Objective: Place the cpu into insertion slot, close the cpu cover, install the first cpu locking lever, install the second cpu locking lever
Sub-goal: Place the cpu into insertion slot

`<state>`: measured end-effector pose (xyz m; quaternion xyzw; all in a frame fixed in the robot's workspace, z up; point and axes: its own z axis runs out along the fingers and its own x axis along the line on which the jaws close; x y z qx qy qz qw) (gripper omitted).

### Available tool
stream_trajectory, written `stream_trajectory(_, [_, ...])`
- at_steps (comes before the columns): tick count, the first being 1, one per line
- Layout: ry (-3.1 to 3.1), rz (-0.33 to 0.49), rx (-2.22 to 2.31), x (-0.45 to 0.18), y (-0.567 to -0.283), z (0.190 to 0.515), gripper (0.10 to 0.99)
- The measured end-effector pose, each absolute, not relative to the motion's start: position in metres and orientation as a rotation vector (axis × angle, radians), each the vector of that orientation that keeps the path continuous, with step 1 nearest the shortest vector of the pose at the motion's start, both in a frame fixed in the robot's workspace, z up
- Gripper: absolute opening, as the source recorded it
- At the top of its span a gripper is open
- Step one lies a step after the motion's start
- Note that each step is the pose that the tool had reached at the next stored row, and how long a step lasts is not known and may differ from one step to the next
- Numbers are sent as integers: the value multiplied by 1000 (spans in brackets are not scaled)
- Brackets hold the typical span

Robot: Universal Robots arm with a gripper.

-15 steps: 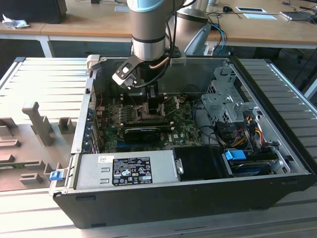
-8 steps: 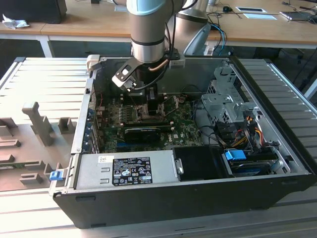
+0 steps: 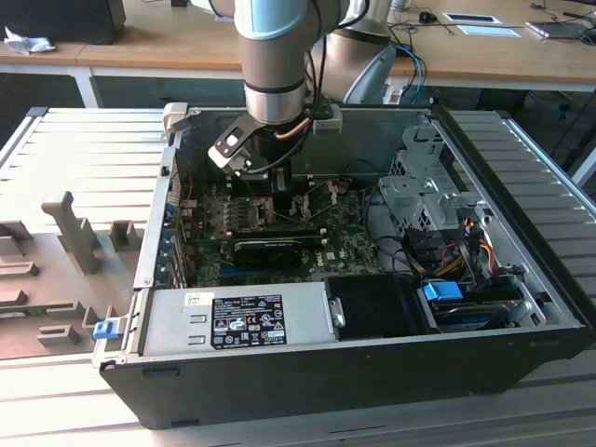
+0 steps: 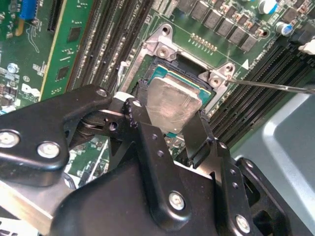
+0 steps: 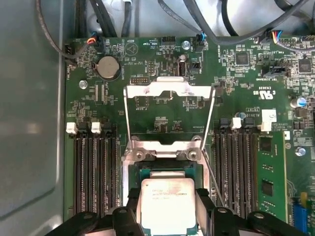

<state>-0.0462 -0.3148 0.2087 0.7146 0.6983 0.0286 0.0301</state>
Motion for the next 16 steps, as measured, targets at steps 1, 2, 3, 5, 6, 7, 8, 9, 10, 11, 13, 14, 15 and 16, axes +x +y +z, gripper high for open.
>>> stream_trajectory(1, [2153,88,2203,-46,-315,208,529])
stream_trajectory(2, [2153,88,2203,-45,-315,208,529])
stream_trajectory(3, [2153,88,2203,-45,-315,207,529])
stream_trajectory(5, [2152,88,2203,-45,-314,205,529])
stream_trajectory(6, [2152,88,2203,-45,-314,204,529])
stream_trajectory(7, [2152,88,2203,-45,-314,202,529])
stream_trajectory(8, [2152,88,2203,-45,-314,201,529])
stream_trajectory(9, [2152,88,2203,-45,-314,201,529])
stream_trajectory(10, [2153,87,2203,-45,-314,201,529])
stream_trajectory(11, [2153,88,2203,-45,-314,201,529])
stream_trajectory(13, [2152,88,2203,-45,-314,201,529])
stream_trajectory(14, [2152,88,2203,-46,-314,201,545])
stream_trajectory(15, [2152,88,2203,-46,-314,201,545])
stream_trajectory(16, [2152,88,2203,-46,-314,201,545])
